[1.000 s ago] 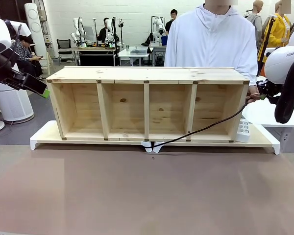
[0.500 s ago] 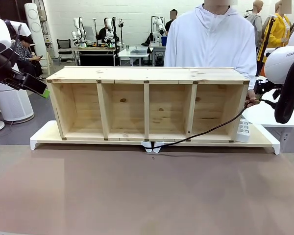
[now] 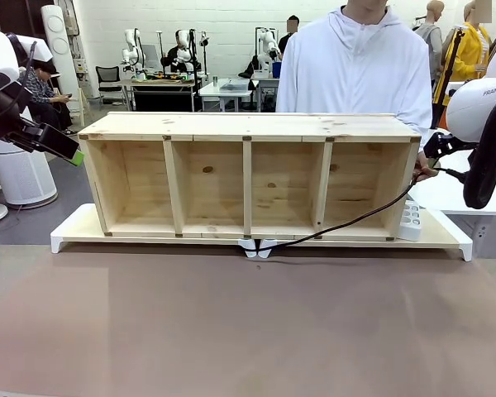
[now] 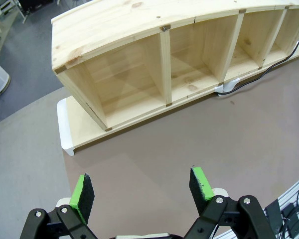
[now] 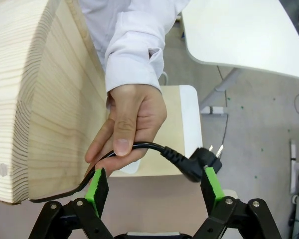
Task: Perform cable management.
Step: Release the Power Cable when the human grasps it.
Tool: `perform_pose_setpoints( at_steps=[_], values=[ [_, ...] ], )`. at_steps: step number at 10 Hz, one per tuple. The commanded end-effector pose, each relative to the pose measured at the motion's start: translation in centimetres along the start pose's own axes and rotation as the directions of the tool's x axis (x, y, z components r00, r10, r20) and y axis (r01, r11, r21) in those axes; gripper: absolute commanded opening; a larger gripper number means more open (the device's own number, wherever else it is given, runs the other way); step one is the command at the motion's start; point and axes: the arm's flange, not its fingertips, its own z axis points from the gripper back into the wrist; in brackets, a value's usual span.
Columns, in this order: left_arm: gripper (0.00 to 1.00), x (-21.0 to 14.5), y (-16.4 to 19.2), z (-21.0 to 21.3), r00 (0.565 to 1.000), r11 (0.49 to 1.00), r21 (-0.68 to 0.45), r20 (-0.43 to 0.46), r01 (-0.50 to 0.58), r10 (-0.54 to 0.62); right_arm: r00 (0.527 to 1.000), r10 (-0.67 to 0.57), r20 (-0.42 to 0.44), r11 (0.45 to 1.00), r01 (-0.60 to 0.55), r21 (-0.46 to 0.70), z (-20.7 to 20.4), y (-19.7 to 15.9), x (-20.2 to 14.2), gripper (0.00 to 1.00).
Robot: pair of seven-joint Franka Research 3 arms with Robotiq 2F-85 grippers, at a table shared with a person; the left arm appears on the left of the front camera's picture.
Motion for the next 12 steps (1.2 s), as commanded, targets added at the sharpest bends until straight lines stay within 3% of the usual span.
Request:
perform_pose_setpoints(
  at_steps=[1, 12],
  values=[
    [1.00, 0.02, 0.06, -0.04, 1.000, 1.000, 0.000, 0.000, -0.004, 0.004, 1.000, 0.000, 0.000, 1.000, 0.000, 0.001, -0.01, 0.02, -0.01, 0.96],
    [1.00, 0.02, 0.06, -0.04, 1.000, 1.000, 0.000, 0.000, -0.004, 0.004, 1.000, 0.000, 0.000, 1.000, 0.000, 0.001, -0.01, 0.02, -0.01, 0.96]
  ],
)
